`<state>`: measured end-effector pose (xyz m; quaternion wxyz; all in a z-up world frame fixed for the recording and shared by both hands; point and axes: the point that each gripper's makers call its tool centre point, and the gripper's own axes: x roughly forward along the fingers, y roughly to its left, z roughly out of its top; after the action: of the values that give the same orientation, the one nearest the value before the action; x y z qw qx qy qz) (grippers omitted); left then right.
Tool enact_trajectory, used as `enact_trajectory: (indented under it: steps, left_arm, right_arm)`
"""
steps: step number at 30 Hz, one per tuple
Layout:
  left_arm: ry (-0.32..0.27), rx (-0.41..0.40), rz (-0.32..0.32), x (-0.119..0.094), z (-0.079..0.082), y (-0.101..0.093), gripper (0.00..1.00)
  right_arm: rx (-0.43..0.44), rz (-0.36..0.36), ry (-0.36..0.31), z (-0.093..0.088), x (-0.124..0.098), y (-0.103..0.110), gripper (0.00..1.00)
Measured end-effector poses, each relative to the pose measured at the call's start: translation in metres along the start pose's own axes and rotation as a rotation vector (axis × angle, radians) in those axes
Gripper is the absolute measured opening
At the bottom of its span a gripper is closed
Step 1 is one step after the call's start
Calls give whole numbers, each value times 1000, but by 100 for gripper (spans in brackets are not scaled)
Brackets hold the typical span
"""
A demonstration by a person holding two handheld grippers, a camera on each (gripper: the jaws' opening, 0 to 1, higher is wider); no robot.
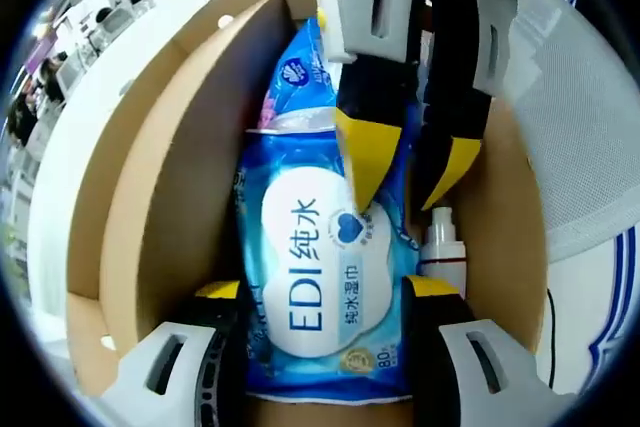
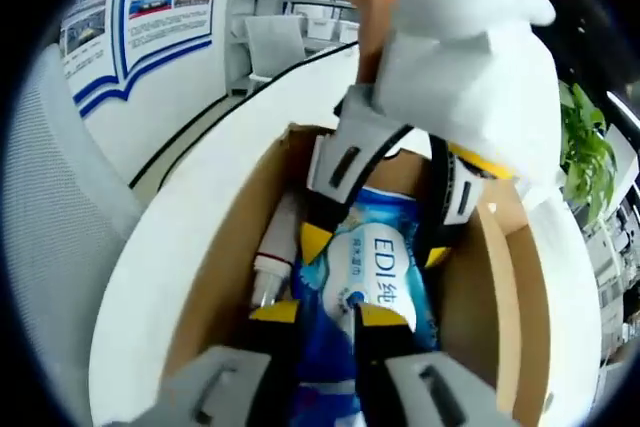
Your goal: Operate the shoe box by opening the lid, removing the specified soft item, and placing it in the target area until the item is outside and the box remains undamaged.
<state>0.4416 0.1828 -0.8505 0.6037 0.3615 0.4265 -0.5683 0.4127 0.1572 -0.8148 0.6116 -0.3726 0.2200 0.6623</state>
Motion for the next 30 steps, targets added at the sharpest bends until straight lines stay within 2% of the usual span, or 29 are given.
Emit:
enact_trajectory:
  steps: [10,15,24,26,28,30]
  left_arm:
    - [3,-30,0,1,1,2,64]
    - [7,-50,-4,2,1,3,61]
    - [-18,-117,-66,-1,3,4,55]
    - [-19,-116,-66,-1,3,3,55]
    - [-21,-114,-63,-1,3,3,55]
    - [-27,-112,-59,-1,3,2,55]
  right_arm:
    - [-23,-2,0,4,4,-4,48]
    - [-43,-5,4,4,7,-5,51]
    - [-51,-17,15,1,3,-11,54]
    - [-14,-14,15,-1,2,-12,53]
    - [114,2,-1,-3,1,-13,52]
    - [178,-6,-17,-2,-2,-19,52]
